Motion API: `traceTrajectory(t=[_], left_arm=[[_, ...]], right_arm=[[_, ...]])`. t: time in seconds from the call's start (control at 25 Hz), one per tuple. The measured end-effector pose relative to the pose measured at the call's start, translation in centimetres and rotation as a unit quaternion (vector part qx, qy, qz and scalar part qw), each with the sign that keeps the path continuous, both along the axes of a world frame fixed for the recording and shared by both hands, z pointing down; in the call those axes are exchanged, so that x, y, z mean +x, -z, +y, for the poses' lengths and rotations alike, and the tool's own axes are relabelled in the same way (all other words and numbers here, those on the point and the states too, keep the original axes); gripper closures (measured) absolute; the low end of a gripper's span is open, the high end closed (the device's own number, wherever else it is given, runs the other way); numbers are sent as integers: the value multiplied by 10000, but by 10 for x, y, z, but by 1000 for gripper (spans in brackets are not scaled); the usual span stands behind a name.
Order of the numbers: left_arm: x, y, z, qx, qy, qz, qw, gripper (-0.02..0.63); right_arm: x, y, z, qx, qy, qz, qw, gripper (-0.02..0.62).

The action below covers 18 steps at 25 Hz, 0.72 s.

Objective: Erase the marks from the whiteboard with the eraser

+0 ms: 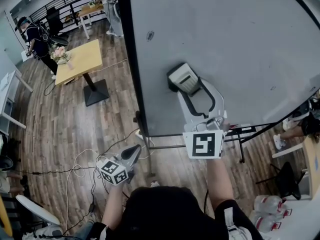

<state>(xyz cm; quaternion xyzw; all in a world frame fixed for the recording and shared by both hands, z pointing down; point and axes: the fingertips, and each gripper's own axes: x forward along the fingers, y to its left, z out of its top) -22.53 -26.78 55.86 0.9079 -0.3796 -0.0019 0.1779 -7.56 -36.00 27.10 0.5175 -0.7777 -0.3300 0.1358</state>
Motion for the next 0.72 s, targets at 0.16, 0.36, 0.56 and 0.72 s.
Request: traceTrajectory(t=[0.16, 0.36, 0.56, 0.72], left_arm=[[0, -1, -1, -12, -10, 5, 10000, 594], [-1, -1, -1, -30, -6, 23, 10000, 595], [2, -3, -2, -32, -56, 30, 10000, 594], [2, -3, -3, -47, -51, 30, 10000, 594]], right_arm=[[-6, -6, -1, 5, 4, 32, 10000, 357], [-17, -21, 0, -202, 39, 61, 9998, 357], [-32, -38, 1, -373, 121, 179, 9991, 357], [-48, -56, 1, -527, 262, 360, 9976, 357]])
